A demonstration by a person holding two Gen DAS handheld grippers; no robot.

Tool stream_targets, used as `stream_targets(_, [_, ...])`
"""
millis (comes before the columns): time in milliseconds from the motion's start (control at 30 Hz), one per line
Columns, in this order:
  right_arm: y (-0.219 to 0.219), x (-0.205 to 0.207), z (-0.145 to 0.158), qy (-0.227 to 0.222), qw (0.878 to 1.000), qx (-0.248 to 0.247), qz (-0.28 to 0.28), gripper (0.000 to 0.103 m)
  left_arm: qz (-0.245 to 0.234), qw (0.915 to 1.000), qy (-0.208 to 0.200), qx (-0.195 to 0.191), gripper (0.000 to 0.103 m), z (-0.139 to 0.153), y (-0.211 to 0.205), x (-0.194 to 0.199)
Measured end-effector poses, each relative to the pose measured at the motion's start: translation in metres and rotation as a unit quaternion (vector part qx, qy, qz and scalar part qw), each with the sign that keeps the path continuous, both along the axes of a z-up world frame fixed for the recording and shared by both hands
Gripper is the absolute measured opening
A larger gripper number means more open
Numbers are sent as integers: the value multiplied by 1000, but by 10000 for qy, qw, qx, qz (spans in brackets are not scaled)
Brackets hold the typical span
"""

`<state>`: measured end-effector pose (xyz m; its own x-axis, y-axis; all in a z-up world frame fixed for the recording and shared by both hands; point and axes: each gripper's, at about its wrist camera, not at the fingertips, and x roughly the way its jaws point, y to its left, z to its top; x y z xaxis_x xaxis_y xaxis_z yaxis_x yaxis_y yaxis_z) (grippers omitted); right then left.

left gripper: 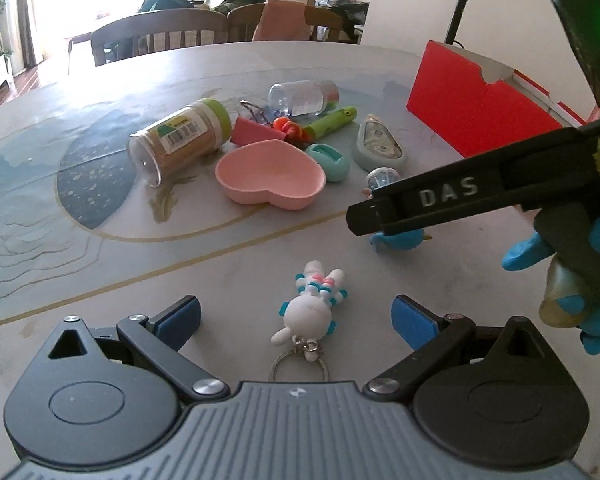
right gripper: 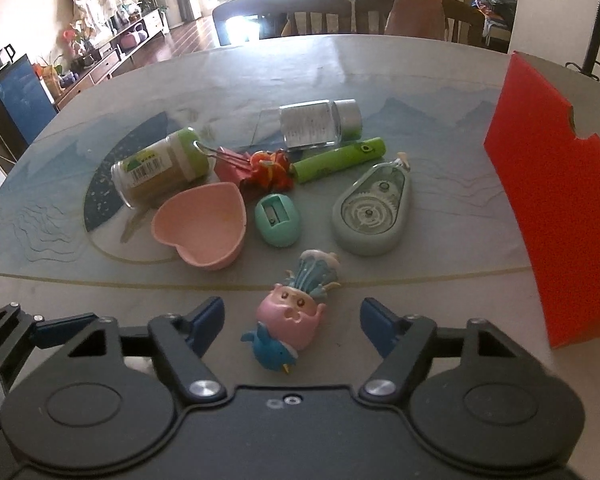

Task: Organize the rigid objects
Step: 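Grasp the bunny keychain with the left tool while the right tool grasps the pink pig figure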

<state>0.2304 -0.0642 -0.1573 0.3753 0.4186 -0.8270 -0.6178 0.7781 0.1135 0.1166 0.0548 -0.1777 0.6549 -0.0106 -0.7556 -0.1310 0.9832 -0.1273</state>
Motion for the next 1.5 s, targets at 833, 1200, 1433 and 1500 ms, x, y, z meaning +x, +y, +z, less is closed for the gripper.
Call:
stream_targets(833, [-19, -2, 8, 41, 10000, 68, 6, 36, -23, 9999, 169, 1, 34, 10, -11, 9])
stream_targets(1200, [-46, -8, 28, 77, 9993, 378, -35, 36, 117, 9994, 227, -240, 34, 19, -10, 7])
stream_targets(1433, [-66, -14, 49, 47, 9981, 609, -73, 36, 190, 9988, 229, -381, 24, 30, -10, 5])
stream_targets(1500, [-72, -14, 55, 59, 9975, 695, -84, 36, 153, 9991, 211, -341, 24, 32, -12, 5])
